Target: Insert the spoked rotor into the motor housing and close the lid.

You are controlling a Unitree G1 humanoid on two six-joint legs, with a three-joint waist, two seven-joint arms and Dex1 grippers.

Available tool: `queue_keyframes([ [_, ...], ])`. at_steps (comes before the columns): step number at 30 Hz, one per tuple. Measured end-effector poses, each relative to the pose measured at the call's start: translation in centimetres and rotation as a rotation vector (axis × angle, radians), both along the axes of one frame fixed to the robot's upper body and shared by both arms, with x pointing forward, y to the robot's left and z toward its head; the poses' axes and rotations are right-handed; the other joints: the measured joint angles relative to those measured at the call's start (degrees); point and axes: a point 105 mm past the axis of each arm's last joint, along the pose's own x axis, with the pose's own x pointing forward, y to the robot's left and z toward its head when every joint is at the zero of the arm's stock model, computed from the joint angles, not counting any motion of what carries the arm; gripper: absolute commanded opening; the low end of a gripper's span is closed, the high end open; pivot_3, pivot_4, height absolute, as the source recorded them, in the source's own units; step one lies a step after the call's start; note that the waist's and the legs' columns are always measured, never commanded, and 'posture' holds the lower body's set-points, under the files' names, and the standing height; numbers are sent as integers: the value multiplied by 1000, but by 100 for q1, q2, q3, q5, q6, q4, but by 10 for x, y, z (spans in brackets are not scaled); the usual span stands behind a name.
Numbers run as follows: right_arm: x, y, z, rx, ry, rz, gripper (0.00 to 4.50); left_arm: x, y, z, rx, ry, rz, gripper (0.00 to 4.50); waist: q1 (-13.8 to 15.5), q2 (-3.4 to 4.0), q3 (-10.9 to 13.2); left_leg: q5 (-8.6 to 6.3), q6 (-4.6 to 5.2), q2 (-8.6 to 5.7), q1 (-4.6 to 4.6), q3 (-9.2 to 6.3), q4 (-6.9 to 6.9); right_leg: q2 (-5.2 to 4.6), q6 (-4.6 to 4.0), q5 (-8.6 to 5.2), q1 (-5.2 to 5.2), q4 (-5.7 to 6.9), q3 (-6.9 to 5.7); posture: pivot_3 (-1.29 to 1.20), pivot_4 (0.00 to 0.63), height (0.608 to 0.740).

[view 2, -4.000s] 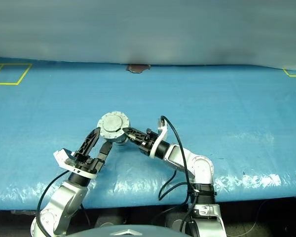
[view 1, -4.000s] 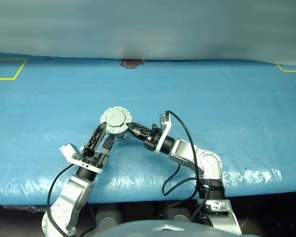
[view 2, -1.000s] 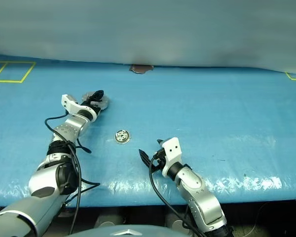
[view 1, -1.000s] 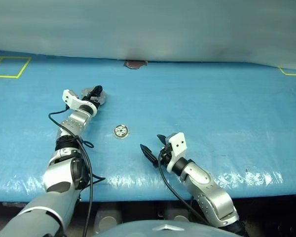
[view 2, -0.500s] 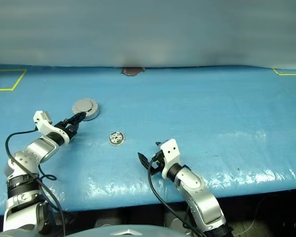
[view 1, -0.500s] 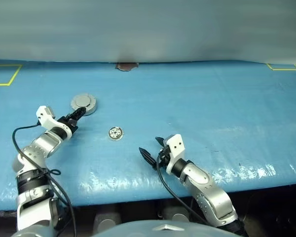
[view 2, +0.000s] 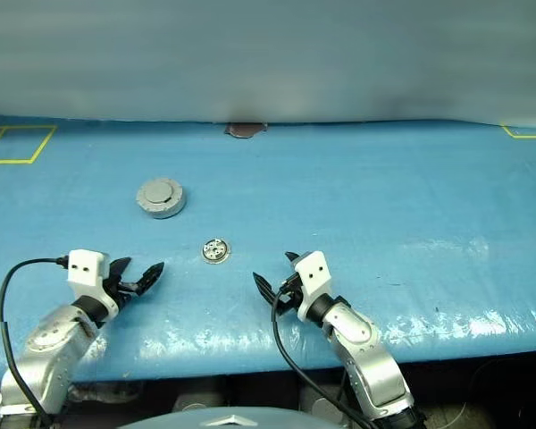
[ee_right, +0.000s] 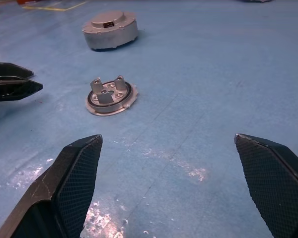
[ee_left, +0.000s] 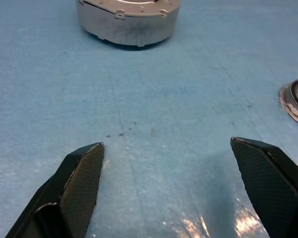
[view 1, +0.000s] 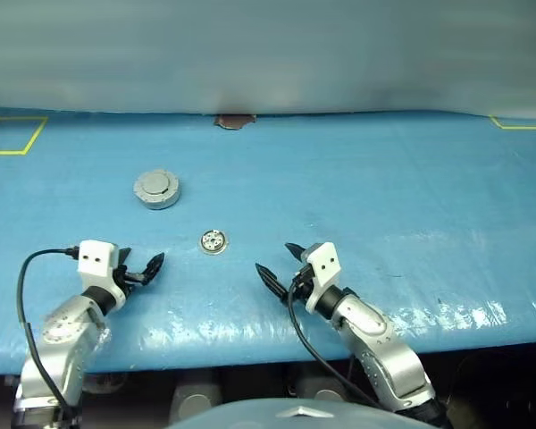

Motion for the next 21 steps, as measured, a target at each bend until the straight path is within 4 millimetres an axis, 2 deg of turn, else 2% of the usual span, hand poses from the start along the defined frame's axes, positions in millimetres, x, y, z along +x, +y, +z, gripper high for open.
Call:
queue_keyframes([
  [4, 1, -13, 4, -25, -55, -10, 4500, -5, -12, 14, 126, -157, -80, 4453, 69, -8, 6, -1, 0, 1, -3, 7, 2, -1, 17, -10, -3, -3, 5, 0, 150, 740],
  [10, -2, -32, 1, -21, -54, -79, 4500, -18, -26, 16, 91, -229, -121, 4453, 80, -6, 8, -6, 1, 3, -3, 10, 0, 0, 20, -13, -4, -4, 7, 0, 150, 740],
  [21, -8, -27, -4, 0, -28, -76, 4500, -21, -31, 16, 64, -242, -132, 4453, 77, -8, 12, -6, 1, 4, -3, 10, 13, 1, 24, -13, -2, -2, 7, 0, 150, 740],
])
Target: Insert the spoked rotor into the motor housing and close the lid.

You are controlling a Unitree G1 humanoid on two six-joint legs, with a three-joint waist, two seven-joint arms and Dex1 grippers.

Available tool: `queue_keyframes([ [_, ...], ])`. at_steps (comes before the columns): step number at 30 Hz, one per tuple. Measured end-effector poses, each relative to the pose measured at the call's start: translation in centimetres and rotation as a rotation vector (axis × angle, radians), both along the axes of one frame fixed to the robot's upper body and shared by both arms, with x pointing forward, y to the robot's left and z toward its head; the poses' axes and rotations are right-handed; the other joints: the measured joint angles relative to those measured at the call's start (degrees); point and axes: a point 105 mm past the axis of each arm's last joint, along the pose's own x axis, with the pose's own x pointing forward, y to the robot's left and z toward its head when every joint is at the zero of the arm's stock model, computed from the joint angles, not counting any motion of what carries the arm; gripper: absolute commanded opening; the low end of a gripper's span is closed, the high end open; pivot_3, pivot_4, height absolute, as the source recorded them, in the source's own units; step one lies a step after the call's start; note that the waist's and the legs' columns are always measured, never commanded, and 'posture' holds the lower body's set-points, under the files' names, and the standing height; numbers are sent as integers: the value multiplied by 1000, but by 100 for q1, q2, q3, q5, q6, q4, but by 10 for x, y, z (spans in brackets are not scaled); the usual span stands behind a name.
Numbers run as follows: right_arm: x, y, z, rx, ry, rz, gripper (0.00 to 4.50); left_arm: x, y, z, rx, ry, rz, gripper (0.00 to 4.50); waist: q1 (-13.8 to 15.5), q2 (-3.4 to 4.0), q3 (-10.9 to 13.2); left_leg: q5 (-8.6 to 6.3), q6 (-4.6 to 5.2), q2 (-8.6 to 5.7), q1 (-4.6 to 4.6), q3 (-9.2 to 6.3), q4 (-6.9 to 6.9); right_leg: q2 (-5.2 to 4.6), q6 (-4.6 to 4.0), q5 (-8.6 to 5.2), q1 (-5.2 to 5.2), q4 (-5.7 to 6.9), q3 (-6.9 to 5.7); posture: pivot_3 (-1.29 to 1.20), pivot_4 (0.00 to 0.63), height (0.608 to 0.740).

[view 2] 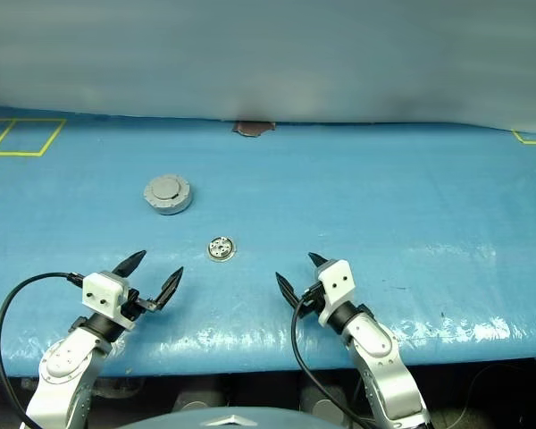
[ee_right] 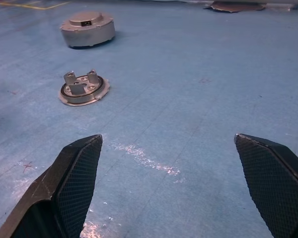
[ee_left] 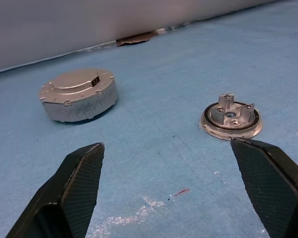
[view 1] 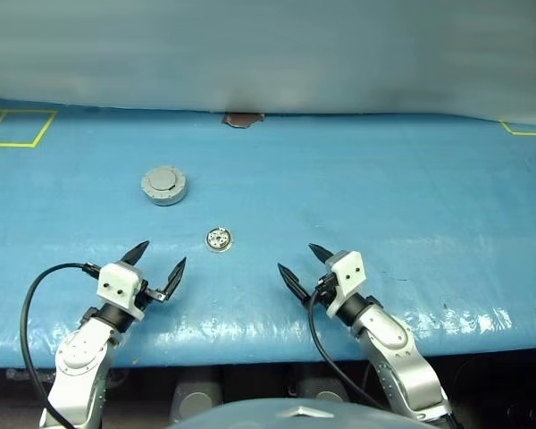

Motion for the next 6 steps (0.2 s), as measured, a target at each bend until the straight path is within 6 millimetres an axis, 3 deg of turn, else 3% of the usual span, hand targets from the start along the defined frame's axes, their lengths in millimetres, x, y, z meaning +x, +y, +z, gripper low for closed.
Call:
queue_keyframes([
  [6, 0, 0, 0, -4, 1, 0, 4500, 1, -2, 1, -11, -6, -9, 4453, 1, 0, 0, 0, 0, 0, 0, 0, -1, 0, 0, 0, 1, 0, 0, 0, 150, 740],
])
